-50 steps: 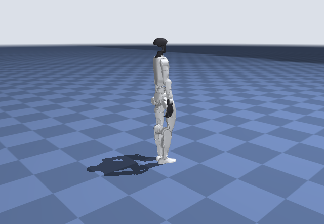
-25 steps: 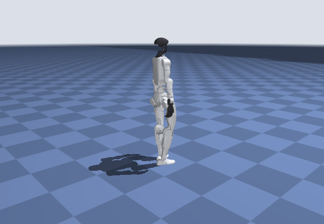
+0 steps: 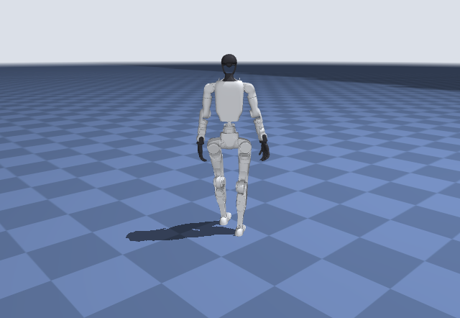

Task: In place motions

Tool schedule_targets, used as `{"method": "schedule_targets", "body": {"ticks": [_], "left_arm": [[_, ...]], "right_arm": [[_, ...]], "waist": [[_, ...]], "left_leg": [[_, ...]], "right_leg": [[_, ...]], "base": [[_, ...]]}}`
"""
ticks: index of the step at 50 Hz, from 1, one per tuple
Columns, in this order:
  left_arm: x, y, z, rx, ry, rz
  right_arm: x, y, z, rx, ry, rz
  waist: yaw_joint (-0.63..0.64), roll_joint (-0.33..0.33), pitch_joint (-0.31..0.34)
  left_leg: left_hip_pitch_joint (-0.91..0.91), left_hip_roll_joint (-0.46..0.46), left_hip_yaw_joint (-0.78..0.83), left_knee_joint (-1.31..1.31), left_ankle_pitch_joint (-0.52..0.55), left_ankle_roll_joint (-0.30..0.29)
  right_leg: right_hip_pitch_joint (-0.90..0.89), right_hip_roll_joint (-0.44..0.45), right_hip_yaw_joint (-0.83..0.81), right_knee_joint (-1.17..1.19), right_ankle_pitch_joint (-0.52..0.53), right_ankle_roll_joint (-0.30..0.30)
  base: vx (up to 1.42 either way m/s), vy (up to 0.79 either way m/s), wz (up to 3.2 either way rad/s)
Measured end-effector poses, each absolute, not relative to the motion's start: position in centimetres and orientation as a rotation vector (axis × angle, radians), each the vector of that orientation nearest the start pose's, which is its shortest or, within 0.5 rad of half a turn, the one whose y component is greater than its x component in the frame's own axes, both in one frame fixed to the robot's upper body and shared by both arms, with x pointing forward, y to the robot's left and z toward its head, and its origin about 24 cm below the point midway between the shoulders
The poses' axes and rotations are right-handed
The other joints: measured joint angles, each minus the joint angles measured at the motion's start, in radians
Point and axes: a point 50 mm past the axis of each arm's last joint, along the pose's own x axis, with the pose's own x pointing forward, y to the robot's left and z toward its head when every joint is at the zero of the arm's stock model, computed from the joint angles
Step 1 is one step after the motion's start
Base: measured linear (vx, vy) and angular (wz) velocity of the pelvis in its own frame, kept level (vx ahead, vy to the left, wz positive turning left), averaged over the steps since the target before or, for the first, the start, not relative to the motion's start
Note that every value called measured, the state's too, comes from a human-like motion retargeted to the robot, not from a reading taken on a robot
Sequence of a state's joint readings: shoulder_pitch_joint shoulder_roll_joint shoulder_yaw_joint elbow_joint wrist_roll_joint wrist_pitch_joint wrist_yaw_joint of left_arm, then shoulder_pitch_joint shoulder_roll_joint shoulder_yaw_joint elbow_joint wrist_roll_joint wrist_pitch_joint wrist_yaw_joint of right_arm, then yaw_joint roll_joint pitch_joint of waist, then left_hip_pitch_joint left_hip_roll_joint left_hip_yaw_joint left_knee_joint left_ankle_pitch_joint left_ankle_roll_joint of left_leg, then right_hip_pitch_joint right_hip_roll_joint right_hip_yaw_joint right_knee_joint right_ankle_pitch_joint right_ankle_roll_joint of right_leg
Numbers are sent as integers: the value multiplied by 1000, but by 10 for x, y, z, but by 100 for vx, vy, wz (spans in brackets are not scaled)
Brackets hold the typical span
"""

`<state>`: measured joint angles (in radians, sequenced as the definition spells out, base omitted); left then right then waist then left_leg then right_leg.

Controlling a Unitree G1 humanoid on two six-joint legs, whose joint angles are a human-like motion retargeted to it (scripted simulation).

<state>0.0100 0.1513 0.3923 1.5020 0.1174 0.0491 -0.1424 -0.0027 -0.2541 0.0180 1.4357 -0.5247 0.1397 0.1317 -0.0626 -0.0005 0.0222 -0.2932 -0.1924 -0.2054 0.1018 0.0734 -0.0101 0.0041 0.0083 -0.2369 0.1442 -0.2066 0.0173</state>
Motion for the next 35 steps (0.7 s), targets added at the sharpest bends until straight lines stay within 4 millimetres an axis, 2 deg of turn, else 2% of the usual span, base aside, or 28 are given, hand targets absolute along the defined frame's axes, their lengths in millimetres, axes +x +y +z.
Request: {"method": "schedule_targets", "body": {"ticks": [2,7,10,15,17,20,22,23,25,28,31,35], "left_arm": [[7,211,-177,-206,1546,239],[-14,211,-176,-217,1618,286],[-24,210,-175,-227,1645,310],[-49,205,-174,-305,1672,381],[-63,199,-173,-358,1694,431],[-86,184,-170,-434,1750,495],[-96,174,-168,-474,1785,518],[-99,170,-167,-493,1795,524],[-96,164,-168,-521,1788,524],[-82,162,-172,-532,1730,505],[-72,163,-175,-521,1692,477],[-59,168,-177,-484,1657,448]], "right_arm": [[26,-260,-165,-587,1638,231],[18,-262,-165,-538,1672,153],[13,-255,-167,-490,1681,140],[19,-236,-172,-467,1666,216],[26,-227,-173,-481,1646,272],[36,-215,-175,-494,1606,338],[43,-206,-176,-482,1571,368],[46,-202,-177,-473,1551,381],[58,-193,-176,-453,1507,403],[78,-183,-174,-440,1446,427],[91,-177,-172,-438,1408,470],[97,-174,-171,-462,1384,511]], "waist": [[-5,-6,-9],[-50,-29,-34],[-59,-53,-48],[-52,-112,-79],[-54,-105,-94],[-66,-86,-134],[-64,-86,-158],[-50,-88,-161],[-18,-97,-137],[32,-122,-93],[60,-133,-91],[72,-137,-104]], "left_leg": [[-21,7,65,2,-50,39],[-39,130,537,31,-226,96],[5,198,844,55,-296,88],[139,275,1287,103,-301,66],[190,280,1349,64,-238,21],[221,267,1447,-35,-17,31],[171,234,1325,-58,-27,66],[163,223,1321,-69,-25,80],[184,205,1333,-89,-24,82],[197,196,1316,-80,-32,80],[188,184,1301,-66,-50,79],[170,177,1277,-47,-73,75]], "right_leg": [[11,-19,-85,-18,-11,11],[35,-60,-304,-46,-45,51],[45,-89,-420,-47,-61,77],[61,-145,-552,-37,-76,117],[69,-135,-586,-29,-83,131],[79,-114,-635,-36,-82,150],[78,-115,-651,-38,-78,160],[79,-115,-648,-38,-74,160],[93,-116,-646,-35,-71,159],[114,-136,-647,-31,-68,162],[116,-149,-651,-29,-67,168],[116,-158,-676,-26,-56,179]], "base": [[33,11,267],[32,5,292],[29,-1,259],[40,-4,186],[45,-1,127],[43,-2,115],[37,-7,77],[23,-8,23],[13,-9,-5],[10,-12,-3],[14,-13,24],[14,-16,38]]}}
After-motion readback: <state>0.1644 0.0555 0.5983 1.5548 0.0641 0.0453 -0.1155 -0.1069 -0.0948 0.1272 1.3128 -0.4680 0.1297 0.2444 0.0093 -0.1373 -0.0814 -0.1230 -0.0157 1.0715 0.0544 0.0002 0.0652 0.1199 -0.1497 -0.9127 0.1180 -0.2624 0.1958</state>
